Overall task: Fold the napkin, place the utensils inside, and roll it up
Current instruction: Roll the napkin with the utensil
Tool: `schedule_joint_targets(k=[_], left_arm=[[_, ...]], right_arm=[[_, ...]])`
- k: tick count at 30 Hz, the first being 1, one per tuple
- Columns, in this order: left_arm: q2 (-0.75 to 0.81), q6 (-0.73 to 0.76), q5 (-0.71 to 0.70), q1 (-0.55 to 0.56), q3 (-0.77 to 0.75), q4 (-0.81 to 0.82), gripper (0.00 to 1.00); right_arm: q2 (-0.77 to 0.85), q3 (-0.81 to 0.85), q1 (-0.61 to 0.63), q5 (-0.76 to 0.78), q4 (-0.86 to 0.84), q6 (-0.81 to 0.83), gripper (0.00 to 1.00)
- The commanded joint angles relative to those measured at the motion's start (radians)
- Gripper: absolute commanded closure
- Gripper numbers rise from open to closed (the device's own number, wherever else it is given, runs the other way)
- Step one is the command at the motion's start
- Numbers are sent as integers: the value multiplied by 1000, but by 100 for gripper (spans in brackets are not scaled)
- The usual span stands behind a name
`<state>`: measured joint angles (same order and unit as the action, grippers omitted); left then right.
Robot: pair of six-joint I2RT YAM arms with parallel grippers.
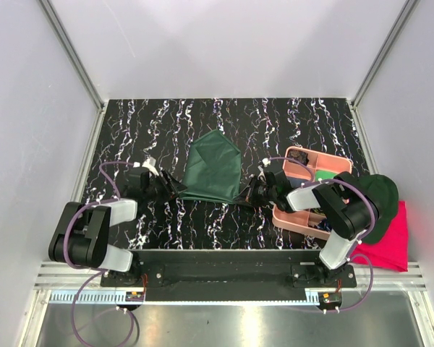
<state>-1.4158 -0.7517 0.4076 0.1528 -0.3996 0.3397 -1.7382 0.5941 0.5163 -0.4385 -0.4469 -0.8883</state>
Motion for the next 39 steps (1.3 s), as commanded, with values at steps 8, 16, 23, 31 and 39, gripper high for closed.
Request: schedule_joint_targets(k=[8, 16, 23, 31, 39], left_arm=[[-31, 12, -30, 5, 4, -18, 63], [-52, 18, -24, 5, -10, -25, 84], [-57, 20, 10, 5, -57, -65, 100], [15, 29, -21, 5, -182, -306, 100], [-28, 66, 19, 4, -335, -513, 100]], right_arm=[[-23, -50, -7, 12, 76, -15, 100], [-14, -50, -6, 21, 77, -12, 100], [40, -43, -6, 34, 88, 35, 88], [302, -7, 13, 204, 243, 238, 35], [623, 21, 255, 730, 304, 550, 25]])
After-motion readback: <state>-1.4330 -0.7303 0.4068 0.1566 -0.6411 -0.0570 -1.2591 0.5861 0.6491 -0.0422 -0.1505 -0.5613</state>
